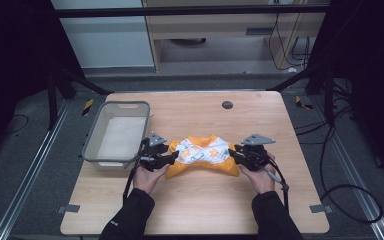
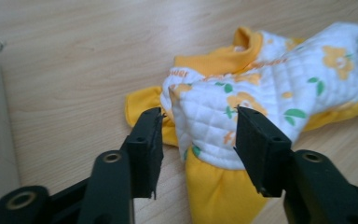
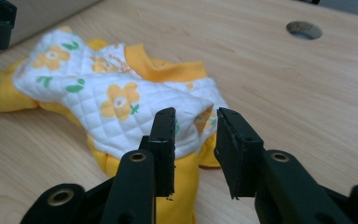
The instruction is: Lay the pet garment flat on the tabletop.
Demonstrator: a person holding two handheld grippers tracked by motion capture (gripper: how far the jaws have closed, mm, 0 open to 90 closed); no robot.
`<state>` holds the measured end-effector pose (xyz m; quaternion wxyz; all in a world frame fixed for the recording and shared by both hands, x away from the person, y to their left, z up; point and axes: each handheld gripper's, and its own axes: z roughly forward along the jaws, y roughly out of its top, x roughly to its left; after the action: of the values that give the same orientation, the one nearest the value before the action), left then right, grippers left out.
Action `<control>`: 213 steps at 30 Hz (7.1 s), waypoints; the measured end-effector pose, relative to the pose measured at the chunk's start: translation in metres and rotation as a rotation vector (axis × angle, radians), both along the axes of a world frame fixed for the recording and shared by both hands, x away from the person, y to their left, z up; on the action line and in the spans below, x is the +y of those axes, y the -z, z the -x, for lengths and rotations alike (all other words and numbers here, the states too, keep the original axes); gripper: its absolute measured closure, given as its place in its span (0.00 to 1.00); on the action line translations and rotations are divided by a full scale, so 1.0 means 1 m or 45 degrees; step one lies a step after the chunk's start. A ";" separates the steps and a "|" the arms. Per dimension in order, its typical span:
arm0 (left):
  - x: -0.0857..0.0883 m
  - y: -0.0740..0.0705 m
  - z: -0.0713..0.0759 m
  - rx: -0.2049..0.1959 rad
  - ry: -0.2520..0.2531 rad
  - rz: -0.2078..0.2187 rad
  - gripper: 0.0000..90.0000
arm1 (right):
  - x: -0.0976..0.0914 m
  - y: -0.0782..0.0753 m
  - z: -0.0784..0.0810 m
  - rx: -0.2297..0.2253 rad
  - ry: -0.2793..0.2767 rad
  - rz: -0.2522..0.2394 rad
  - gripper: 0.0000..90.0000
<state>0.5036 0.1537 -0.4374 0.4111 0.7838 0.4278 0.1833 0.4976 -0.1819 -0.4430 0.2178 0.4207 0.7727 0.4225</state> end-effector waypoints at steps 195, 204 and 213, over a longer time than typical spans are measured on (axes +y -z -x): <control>0.019 0.046 0.057 0.065 0.161 -0.128 0.74 | -0.007 0.050 0.085 0.176 -0.109 -0.017 0.64; 0.018 0.045 0.062 0.116 0.188 -0.166 0.95 | -0.007 0.052 0.084 0.243 -0.136 0.023 0.89; 0.018 0.046 0.076 0.149 0.226 -0.193 0.95 | -0.009 0.046 0.083 0.259 -0.131 0.028 0.97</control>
<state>0.4280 0.1714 -0.4838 0.3397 0.8568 0.3649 0.1320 0.4142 -0.1913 -0.4894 0.1207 0.4188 0.8160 0.3799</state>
